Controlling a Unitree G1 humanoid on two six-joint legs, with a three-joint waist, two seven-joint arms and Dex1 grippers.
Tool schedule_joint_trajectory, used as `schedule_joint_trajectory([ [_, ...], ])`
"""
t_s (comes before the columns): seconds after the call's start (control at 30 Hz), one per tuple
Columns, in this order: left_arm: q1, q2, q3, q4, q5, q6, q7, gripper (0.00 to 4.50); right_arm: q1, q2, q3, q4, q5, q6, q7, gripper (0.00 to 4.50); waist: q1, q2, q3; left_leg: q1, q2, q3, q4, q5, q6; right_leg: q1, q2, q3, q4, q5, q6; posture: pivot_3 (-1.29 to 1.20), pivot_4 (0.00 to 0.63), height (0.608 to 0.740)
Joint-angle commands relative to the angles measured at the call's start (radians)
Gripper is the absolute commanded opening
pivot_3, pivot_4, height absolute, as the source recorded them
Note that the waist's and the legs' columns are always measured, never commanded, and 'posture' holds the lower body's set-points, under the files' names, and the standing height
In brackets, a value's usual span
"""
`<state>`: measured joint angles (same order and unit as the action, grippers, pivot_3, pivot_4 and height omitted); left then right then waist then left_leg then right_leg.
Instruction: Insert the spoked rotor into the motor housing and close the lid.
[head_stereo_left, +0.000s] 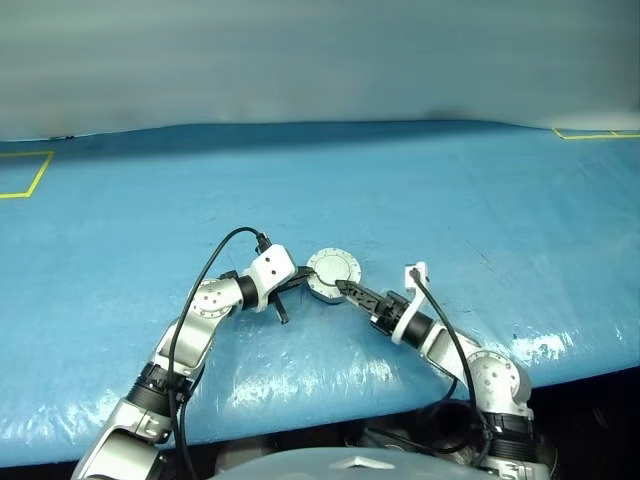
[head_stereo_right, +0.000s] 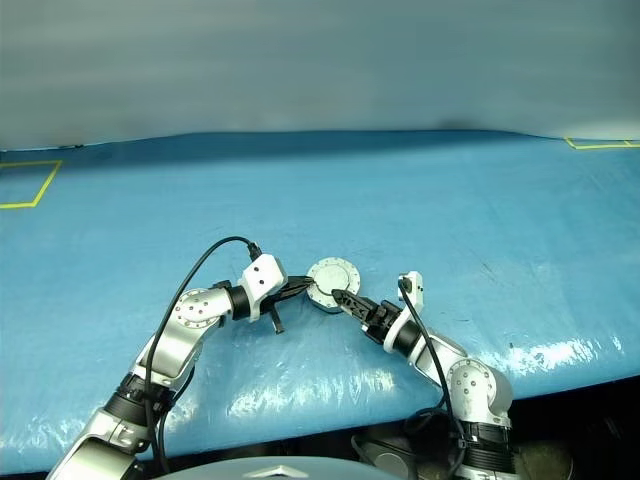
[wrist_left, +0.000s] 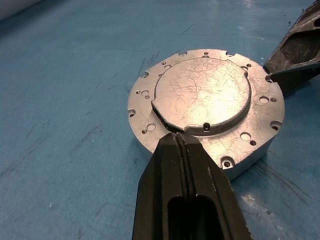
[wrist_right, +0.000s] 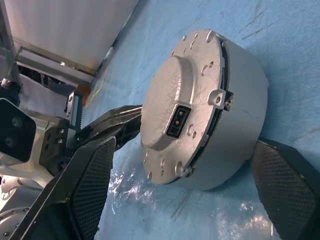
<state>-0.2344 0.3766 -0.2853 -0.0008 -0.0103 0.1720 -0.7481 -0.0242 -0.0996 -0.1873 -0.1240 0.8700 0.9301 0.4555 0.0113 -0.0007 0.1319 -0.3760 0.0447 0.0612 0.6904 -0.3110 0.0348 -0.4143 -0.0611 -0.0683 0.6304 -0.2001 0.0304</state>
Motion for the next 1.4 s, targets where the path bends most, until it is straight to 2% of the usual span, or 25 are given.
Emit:
schedule_joint_trajectory([
  [0.03,0.011,0.002,-0.025,-0.005,0.013,0.018,-0.005,0.0,-0.017,0.017,0.003,0.02,-0.001,-0.043,0.013,4.33,0.0,0.0,0.0,0.0,0.0,0.0,0.0,0.0,0.0,0.0,0.0,0.0,0.0,0.0,0.0,0.0,0.15,0.74],
  [0.13,0.013,0.002,-0.026,-0.007,0.014,0.019,-0.004,0.0,-0.022,0.027,0.018,0.019,0.004,-0.057,0.029,4.33,-0.001,0.0,0.0,0.0,0.0,0.0,0.0,0.0,0.0,0.0,0.0,0.0,0.0,0.0,0.0,0.0,0.15,0.74],
  [0.17,0.014,0.002,-0.026,-0.008,0.015,0.02,-0.003,0.0,-0.022,0.032,0.017,0.018,0.012,-0.061,0.037,4.16,-0.001,0.0,0.0,0.0,0.0,0.0,0.0,0.0,0.0,0.0,0.0,0.001,0.0,0.0,0.0,0.0,0.15,0.74],
  [0.23,0.015,0.001,-0.026,-0.01,0.017,0.023,0.001,0.0,-0.02,0.036,0.018,0.015,0.021,-0.071,0.056,3.72,-0.001,0.0,0.0,0.0,0.0,0.0,0.0,0.0,0.0,0.0,0.0,0.001,0.0,0.0,0.0,0.0,0.15,0.74],
  [0.47,0.02,0.002,-0.025,-0.017,0.02,0.031,0.003,0.0,-0.01,0.042,0.056,0.0,0.023,-0.062,0.096,1.49,-0.001,0.001,0.001,0.0,0.0,0.0,0.0,0.0,0.0,-0.001,0.0,0.001,0.0,0.0,0.0,0.0,0.15,0.74],
  [0.53,0.021,0.002,-0.025,-0.019,0.021,0.032,0.003,0.0,-0.01,0.04,0.074,0.002,0.006,-0.061,0.096,1.14,0.0,0.001,0.0,-0.001,0.0,0.0,0.0,0.0,0.0,-0.001,0.0,0.001,0.0,0.0,0.0,0.0,0.15,0.74],
  [0.8,0.024,0.007,-0.013,-0.043,0.002,0.034,-0.009,0.0,-0.011,0.055,0.086,0.033,-0.029,-0.065,0.065,1.14,-0.009,0.001,0.0,0.0,0.0,0.0,0.0,0.0,0.0,-0.001,0.0,0.001,0.001,0.0,-0.001,0.0,0.15,0.74],
  [0.93,0.048,0.004,0.069,-0.127,-0.133,0.067,-0.055,0.0,-0.01,0.074,0.056,0.035,-0.004,-0.055,0.051,1.14,-0.021,0.001,0.001,-0.001,0.001,0.0,0.0,0.0,0.0,-0.002,0.0,0.002,0.001,0.0,-0.001,0.0,0.15,0.74],
  [1.1,0.081,0.052,0.204,-0.204,-0.315,0.136,-0.124,0.0,-0.035,0.124,-0.032,0.055,0.119,0.037,-0.046,1.14,-0.025,0.002,0.002,-0.002,0.001,0.001,0.0,0.0,0.0,-0.004,0.0,0.002,0.002,0.0,0.0,0.0,0.15,0.74],
  [1.2,0.091,0.057,0.273,-0.207,-0.375,0.17,-0.093,0.0,-0.061,0.151,-0.08,0.067,0.216,0.102,-0.088,1.14,-0.025,0.002,0.002,-0.002,0.001,0.0,-0.001,0.0,0.0,-0.005,0.0,0.002,0.004,0.0,-0.001,0.0,0.15,0.74],
  [1.37,0.135,0.046,0.335,-0.25,-0.51,0.362,-0.042,0.0,-0.099,0.198,-0.125,0.046,0.363,0.14,-0.142,1.14,-0.024,0.004,0.004,-0.005,0.001,0.001,-0.001,0.0,0.0,-0.008,0.0,0.003,0.004,0.0,-0.001,0.0,0.15,0.74],
  [1.4,0.154,0.026,0.364,-0.257,-0.553,0.374,-0.032,0.18,-0.099,0.201,-0.117,0.032,0.375,0.144,-0.146,1.14,-0.024,0.004,0.004,-0.007,0.001,0.001,-0.001,0.0,0.0,-0.01,0.0,0.003,0.005,0.0,0.0,0.0,0.15,0.74],
])
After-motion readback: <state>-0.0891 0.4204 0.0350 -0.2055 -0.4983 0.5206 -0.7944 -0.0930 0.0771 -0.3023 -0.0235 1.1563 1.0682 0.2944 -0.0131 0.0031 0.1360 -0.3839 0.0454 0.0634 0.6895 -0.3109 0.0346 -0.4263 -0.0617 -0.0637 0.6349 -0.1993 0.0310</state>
